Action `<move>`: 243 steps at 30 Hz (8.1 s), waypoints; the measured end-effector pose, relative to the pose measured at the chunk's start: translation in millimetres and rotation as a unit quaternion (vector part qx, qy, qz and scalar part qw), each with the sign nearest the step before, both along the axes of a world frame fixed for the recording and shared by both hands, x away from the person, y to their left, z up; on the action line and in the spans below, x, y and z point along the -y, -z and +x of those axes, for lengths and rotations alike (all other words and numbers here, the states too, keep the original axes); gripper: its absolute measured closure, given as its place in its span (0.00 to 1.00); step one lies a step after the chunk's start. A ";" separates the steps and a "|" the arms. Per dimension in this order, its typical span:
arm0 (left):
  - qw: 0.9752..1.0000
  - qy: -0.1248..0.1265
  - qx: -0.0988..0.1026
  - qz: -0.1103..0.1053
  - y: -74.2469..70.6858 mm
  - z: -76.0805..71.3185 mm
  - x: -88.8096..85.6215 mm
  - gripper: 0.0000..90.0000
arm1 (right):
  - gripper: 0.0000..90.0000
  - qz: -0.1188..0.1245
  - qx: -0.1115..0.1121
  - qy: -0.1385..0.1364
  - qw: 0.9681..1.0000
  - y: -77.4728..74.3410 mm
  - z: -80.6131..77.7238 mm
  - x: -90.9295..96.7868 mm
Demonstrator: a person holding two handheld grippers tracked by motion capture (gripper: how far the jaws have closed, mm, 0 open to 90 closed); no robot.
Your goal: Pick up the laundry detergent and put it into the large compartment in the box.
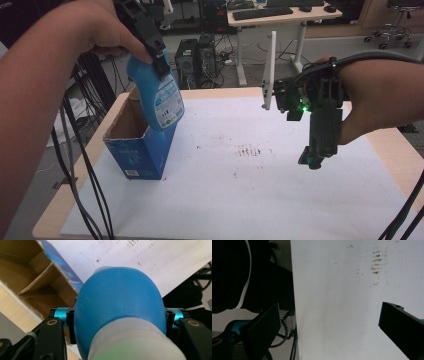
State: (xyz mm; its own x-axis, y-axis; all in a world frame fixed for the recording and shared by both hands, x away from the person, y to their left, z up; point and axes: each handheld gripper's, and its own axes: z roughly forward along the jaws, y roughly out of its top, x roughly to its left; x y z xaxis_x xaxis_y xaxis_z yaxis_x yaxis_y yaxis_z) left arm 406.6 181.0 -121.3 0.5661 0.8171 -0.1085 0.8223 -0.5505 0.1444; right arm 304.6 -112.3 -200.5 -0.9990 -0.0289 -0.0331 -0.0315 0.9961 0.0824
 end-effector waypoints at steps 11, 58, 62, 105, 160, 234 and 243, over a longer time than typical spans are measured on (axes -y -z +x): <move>0.999 -0.041 0.002 0.021 -20.6 -5.6 -36.1 0.43 | 0.04 -0.004 0.001 -0.008 1.000 -1.8 -0.4 -6.6; 0.998 -0.001 -0.047 0.047 125.1 40.1 -76.9 0.43 | 0.04 -0.016 -0.008 -0.008 1.000 15.1 13.2 -17.4; 0.998 0.024 -0.049 0.043 136.5 41.0 -75.3 0.43 | 0.04 -0.015 -0.008 -0.006 1.000 17.2 14.5 -17.0; 0.984 0.150 -0.058 0.071 172.1 45.2 -67.2 0.42 | 0.04 -0.017 -0.011 -0.003 1.000 19.5 19.6 -18.7; 0.968 0.240 0.002 0.070 64.1 -6.9 -16.3 0.06 | 0.04 -0.006 -0.002 -0.008 1.000 8.9 13.4 -19.9; 0.924 0.373 -0.001 0.085 134.5 28.8 70.7 0.02 | 0.04 -0.015 -0.006 0.009 1.000 11.8 30.1 -10.3; 0.924 0.373 0.002 0.086 133.9 27.0 70.1 0.02 | 0.04 -0.017 -0.005 0.009 1.000 11.9 28.2 -11.5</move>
State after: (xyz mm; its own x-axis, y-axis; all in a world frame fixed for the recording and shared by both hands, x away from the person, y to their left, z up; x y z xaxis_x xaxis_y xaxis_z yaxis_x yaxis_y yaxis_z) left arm 433.6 110.9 -255.2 0.9788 0.2048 -0.0103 0.2048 -0.9788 0.0038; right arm 332.8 -100.8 -212.4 -0.9997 -0.0127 -0.0217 -0.0138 0.9987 0.0497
